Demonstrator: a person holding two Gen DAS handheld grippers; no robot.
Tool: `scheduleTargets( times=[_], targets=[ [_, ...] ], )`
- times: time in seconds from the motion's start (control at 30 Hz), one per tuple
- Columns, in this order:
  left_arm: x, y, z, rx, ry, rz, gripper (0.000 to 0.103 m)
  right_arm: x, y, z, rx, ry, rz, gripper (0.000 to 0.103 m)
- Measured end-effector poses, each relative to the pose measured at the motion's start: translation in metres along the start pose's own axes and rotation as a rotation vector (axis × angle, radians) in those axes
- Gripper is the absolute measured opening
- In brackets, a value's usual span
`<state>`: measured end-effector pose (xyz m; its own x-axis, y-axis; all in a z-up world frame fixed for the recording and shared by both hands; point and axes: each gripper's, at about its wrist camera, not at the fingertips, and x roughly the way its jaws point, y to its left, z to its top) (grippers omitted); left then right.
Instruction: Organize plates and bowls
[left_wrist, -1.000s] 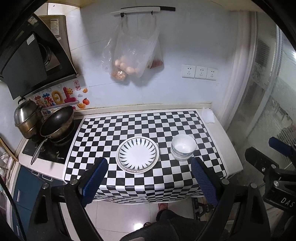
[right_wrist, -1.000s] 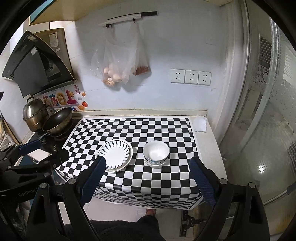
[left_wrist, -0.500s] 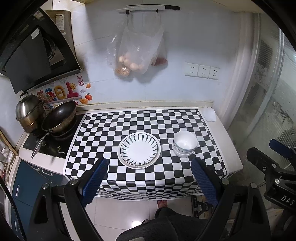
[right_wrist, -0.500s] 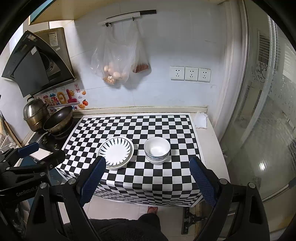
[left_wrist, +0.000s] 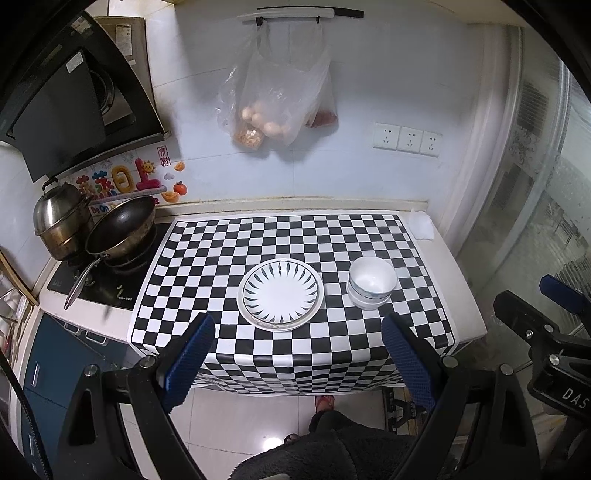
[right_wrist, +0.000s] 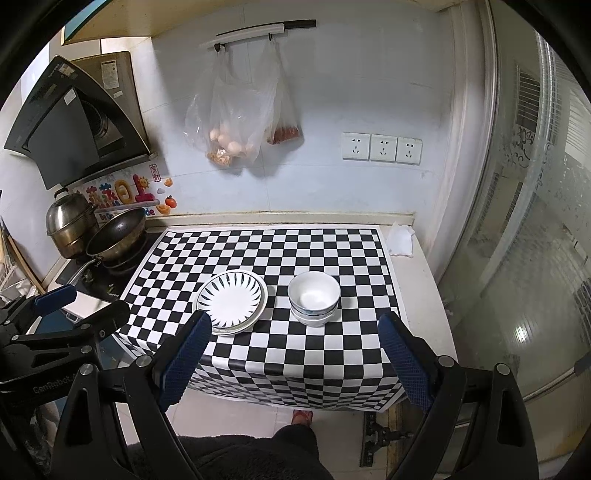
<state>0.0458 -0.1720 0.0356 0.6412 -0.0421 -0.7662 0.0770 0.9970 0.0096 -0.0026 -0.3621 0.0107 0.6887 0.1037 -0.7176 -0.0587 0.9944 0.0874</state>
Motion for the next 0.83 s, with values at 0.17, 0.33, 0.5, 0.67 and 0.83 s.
scheduleTargets(
  times=[0.17, 0.33, 0.5, 0.67, 0.83],
  targets=[
    [-0.0013, -0.0006, -0.0031, -0.002, 0.007, 0.000, 0.092, 0.0001, -0.0008, 0.0001, 0.000, 0.000, 0.002, 0.094],
    [-0.0025, 0.0001, -0.0044, -0.008, 0.006, 0.003, 0.092, 0.0006, -0.0015, -0.0016, 0.000, -0.003, 0.000, 0.094],
    [-0.0027, 0.0001, -0.0052, -0.006, 0.007, 0.002, 0.092, -0.0019, -0.0018, -0.0042, 0.000, -0.006, 0.000, 0.094],
    [-0.0038, -0.0001, -0.0061, -0.006, 0.006, 0.007, 0.092, -0.0043, -0.0028, -0.0070, -0.004, -0.012, 0.004, 0.094],
    [-0.0077, -0.0002, -0.0101, -0.007, 0.003, 0.013, 0.092, -0.0070, -0.0026, -0.0075, -0.009, -0.018, 0.011, 0.094]
  ],
)
